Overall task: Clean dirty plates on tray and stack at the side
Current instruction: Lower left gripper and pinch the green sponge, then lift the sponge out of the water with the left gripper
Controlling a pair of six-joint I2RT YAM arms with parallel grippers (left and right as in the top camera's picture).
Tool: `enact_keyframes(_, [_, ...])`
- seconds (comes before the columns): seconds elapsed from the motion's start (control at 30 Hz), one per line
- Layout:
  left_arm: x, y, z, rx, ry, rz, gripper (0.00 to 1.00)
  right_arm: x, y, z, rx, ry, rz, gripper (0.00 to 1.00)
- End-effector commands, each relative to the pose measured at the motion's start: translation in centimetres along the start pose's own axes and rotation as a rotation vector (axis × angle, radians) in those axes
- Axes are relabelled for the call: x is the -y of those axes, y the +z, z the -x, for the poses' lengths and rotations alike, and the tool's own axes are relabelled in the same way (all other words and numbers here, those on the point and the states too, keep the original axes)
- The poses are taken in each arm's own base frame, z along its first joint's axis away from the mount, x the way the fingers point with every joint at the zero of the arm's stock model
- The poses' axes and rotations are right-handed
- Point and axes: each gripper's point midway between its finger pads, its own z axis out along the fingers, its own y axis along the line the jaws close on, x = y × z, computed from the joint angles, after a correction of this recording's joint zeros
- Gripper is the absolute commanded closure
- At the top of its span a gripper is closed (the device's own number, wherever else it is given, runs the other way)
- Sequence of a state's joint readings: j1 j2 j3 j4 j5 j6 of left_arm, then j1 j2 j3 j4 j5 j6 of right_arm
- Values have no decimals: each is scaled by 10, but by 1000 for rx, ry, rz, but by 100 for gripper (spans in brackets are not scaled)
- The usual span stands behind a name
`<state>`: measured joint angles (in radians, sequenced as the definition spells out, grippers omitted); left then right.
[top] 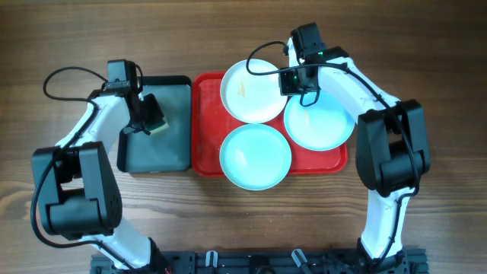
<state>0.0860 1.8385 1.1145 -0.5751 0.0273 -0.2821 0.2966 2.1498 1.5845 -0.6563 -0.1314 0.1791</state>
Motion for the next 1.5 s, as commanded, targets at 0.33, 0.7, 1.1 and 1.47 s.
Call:
enact_keyframes(0.33, [-5,8,-13,-39,20,23,90,-4,1,1,1,4,17,96])
enact_keyframes(0.7, [-3,3,-7,-18,108,15,96,-4,1,1,0,5,16,89])
enact_keyframes(1.1, [34,-111,50,366,329,-80,96,-9,2,-6,-31,8,50,81])
enact_keyframes(1.47, [81,-119,35,395,498,-131,96,-22,3,-12,-49,-13,63,96])
